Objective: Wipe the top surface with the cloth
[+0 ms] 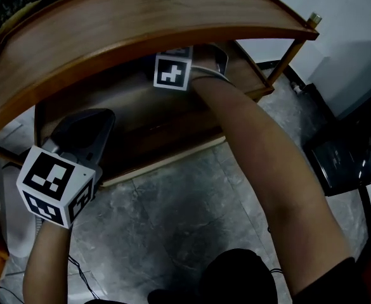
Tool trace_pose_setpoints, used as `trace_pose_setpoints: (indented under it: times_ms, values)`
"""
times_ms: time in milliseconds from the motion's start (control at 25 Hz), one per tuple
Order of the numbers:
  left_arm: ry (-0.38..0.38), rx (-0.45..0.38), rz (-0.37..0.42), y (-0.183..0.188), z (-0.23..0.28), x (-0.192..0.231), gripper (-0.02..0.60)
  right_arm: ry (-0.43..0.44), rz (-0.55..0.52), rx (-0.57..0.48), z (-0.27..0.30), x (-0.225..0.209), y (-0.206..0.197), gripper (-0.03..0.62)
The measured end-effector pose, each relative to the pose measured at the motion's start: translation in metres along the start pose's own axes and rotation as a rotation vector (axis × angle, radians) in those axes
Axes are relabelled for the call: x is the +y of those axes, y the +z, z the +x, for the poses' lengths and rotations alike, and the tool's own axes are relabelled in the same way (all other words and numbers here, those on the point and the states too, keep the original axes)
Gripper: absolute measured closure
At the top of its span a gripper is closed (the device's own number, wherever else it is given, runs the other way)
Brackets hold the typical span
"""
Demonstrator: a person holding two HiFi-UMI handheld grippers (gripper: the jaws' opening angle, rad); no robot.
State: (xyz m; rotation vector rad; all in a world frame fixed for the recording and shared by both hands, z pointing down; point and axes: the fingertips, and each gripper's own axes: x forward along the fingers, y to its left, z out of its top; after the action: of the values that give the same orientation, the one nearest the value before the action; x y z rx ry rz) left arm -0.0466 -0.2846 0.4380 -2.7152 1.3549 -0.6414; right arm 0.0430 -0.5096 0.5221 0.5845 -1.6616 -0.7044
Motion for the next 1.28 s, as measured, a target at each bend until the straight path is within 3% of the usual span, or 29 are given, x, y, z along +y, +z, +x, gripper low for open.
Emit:
trace_pose_setpoints:
  times_ms: [400,880,1000,1120,1280]
  values:
    - [-0.046,-0.005,0.036,0.017,0.020,-0.027,0.571,-0.047,0.076,0.124,-0.006,-0.027,-0.086,0.540]
    - [-0.027,-0.039,0.021,0.012,-0.002,-0.020,0.571,-0.136,0.073,0.405,-0.028,-0.051,-0.172,0.540]
    - [-0.020,-0.031,0.014,0.006,-0.013,-0.014,0.571,-0.148,0.087,0.401,-0.031,-0.057,-0.181,0.540]
    - [0.001,-0.028,0.007,0.000,-0.027,-0.005,0.571,-0.178,0.029,0.336,-0.024,-0.069,-0.175,0.540]
    - [0.042,-0.022,-0.015,-0.013,-0.043,0.010,0.571,-0.154,0.092,0.396,-0.036,-0.051,-0.185,0.540]
